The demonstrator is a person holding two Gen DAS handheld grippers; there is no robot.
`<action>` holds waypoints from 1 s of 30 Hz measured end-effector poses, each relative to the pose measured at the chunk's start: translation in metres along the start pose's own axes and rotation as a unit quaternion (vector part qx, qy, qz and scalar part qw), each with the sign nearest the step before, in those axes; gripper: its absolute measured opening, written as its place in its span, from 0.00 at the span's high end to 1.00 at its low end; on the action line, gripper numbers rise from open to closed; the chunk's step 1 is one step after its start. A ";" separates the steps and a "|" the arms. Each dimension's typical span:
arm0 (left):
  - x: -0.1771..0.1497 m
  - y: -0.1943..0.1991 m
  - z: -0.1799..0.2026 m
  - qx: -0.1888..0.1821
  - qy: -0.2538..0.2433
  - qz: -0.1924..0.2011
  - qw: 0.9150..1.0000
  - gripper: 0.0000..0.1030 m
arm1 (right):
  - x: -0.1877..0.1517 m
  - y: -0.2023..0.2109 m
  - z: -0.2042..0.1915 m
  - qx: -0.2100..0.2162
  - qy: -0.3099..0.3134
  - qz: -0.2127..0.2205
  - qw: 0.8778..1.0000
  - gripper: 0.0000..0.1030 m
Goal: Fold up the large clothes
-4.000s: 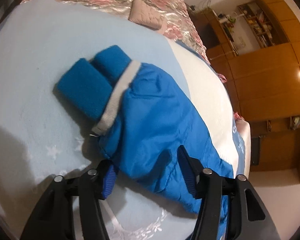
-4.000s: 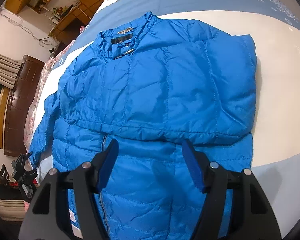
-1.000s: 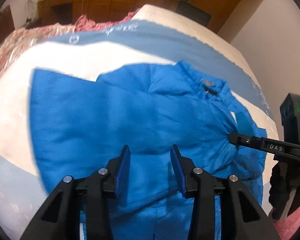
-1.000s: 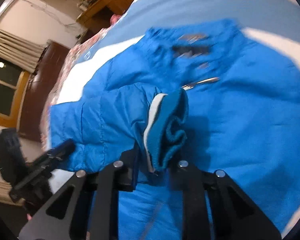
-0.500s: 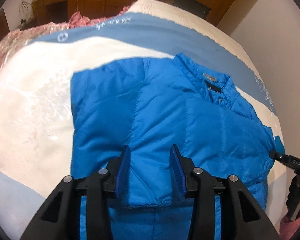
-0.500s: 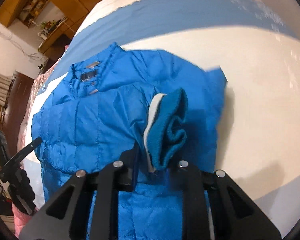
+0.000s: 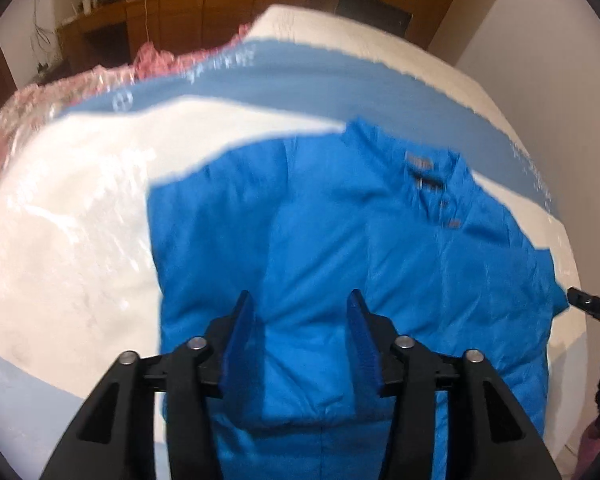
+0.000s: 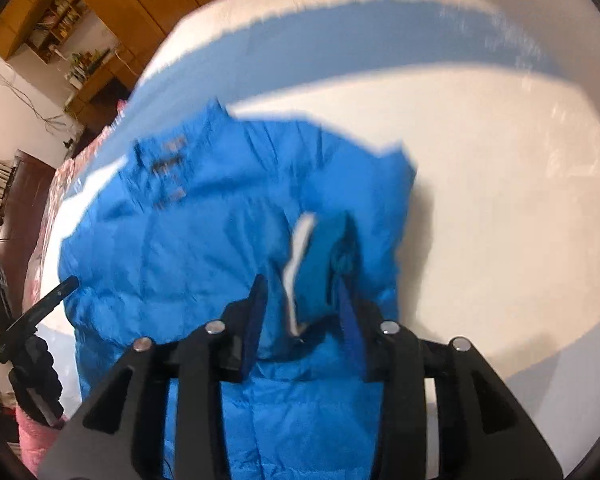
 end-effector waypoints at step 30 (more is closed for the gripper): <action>-0.014 0.002 0.047 0.027 -0.056 0.016 0.998 0.50 | -0.023 -0.054 -0.049 0.001 0.068 -0.034 0.997 0.59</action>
Point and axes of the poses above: each gripper's, at about its wrist camera, not at the fingertips, and y roughly against the way its jaws point, z to its right, x to its top, the point moved 5 cm from there along -y, roughly the way its jaws point, and after that the axes turned 10 degrees about x, right-handed, at the moved point
